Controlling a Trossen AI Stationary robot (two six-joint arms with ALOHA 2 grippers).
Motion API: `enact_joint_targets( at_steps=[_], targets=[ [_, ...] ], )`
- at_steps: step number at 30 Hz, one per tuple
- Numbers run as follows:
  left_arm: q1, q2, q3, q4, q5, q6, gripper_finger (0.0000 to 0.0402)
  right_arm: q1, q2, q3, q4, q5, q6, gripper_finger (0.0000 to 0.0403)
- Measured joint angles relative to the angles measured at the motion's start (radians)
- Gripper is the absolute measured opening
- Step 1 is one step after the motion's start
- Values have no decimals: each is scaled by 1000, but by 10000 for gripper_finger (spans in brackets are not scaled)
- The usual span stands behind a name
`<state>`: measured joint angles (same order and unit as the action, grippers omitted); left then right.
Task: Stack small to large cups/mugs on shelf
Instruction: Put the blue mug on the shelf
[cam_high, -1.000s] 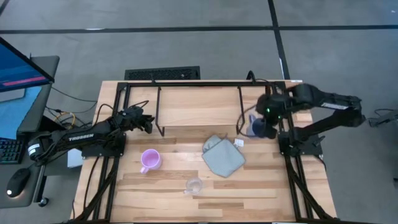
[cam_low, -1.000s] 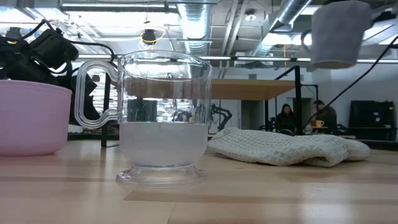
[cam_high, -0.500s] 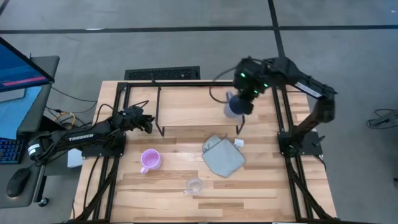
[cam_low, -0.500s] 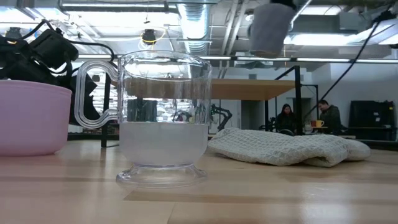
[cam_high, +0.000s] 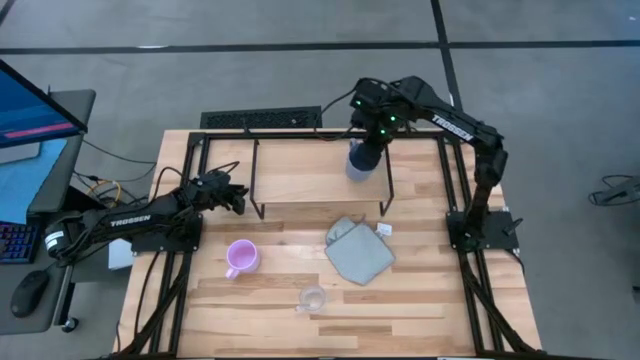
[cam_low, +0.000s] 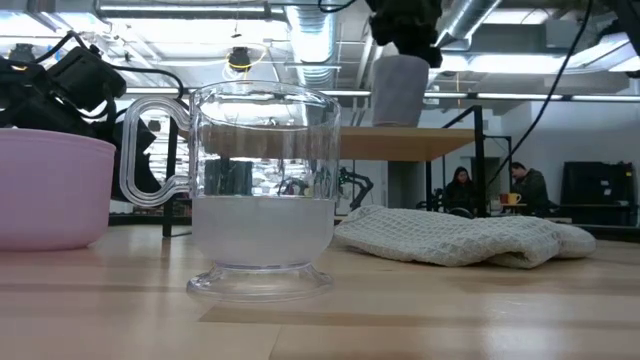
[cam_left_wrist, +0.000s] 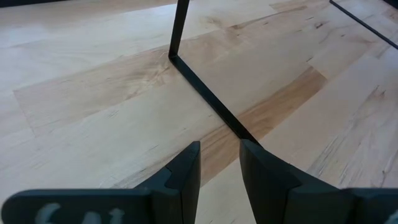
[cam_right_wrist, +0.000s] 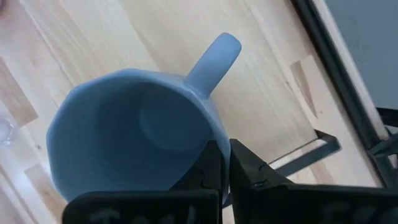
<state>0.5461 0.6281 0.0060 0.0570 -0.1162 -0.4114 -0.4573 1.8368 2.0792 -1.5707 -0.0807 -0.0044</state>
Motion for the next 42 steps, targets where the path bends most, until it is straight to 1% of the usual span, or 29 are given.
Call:
enact_joint_targets(
  at_steps=[12, 16, 20, 26, 34, 42],
  targets=[
    [0, 0, 0, 0, 0, 0, 103, -34, 2, 0, 0, -1, 82, 19],
    [0, 0, 0, 0, 0, 0, 103, -37, 2, 0, 0, 3, 84, 19],
    [0, 0, 0, 0, 0, 0, 103, -38, 2, 0, 0, 30, 109, 19],
    [0, 0, 0, 0, 0, 0, 103, -43, 2, -1, 0, 29, 123, 19],
    [0, 0, 0, 0, 0, 0, 103, -44, 1, -42, 0, 30, 128, 19],
    [0, 0, 0, 0, 0, 0, 103, -72, 1, -43, 0, 21, 155, 19]
  ],
)
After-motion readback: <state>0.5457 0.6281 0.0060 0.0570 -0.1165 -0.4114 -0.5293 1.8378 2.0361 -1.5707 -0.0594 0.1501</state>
